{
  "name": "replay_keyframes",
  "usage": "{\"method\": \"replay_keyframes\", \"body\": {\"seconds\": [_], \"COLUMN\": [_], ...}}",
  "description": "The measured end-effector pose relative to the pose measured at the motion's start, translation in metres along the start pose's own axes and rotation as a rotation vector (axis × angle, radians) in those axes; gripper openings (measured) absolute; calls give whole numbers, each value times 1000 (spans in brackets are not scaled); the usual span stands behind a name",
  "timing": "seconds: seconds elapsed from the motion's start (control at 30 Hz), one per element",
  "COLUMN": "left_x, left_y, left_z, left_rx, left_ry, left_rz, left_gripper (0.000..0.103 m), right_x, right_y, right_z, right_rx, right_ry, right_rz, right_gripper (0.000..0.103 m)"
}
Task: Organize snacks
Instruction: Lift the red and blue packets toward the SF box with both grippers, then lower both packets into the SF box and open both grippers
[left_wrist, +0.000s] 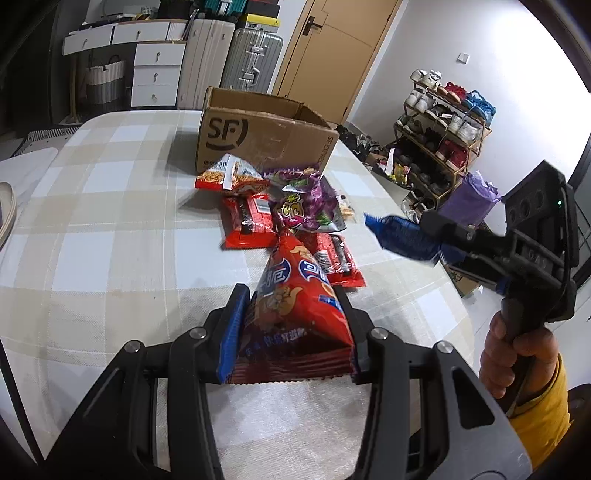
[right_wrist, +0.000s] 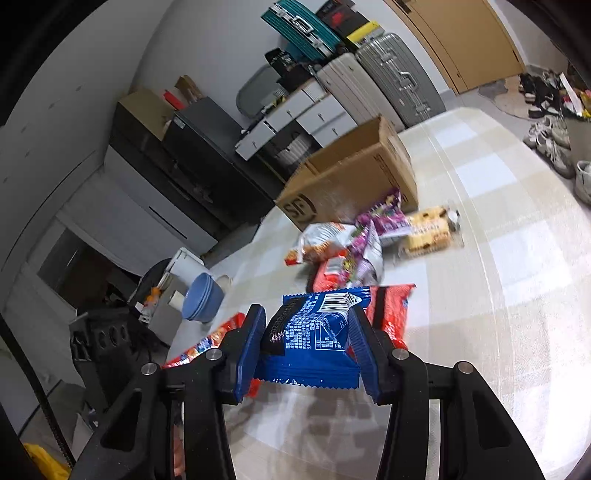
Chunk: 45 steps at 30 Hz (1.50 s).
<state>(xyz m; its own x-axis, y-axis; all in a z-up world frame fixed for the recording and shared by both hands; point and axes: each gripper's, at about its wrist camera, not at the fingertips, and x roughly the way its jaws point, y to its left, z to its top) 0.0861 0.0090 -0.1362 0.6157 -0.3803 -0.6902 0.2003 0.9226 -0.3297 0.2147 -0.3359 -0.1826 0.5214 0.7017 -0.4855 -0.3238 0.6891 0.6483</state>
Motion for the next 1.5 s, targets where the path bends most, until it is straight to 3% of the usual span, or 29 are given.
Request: {"method": "replay_keyframes", "body": {"seconds": [0.23,0.47,0.77,0.97,1.03,1.23,1.5], "left_x": [2,-4,9,46,64,120,179], "left_y": [6,6,16,15,13,14,35], "left_z": [32,105,212,270,287,320,331], "left_rx": [-9,25,75,127,166,196,177], "left_ry": [-27,-98,-146,-107,-116,-41,27], "left_rz": [-3,9,76,109,189,148,132], "left_gripper": [41,41,41,41,41,41,42], "right_x": [0,5,44,85,100,141,175], "right_y": [17,55,67,60,51,25,-7], "right_z": [41,106,191,236,246,263,266], "right_rx": [-62,-161,-148,-142,-121,-99,-57], "right_ry": [-30,-69,-76,-47,-27,21,68], "right_rz": [25,55,95,70,63,5,-25], "right_gripper": [47,47,47,47,47,47,47]}}
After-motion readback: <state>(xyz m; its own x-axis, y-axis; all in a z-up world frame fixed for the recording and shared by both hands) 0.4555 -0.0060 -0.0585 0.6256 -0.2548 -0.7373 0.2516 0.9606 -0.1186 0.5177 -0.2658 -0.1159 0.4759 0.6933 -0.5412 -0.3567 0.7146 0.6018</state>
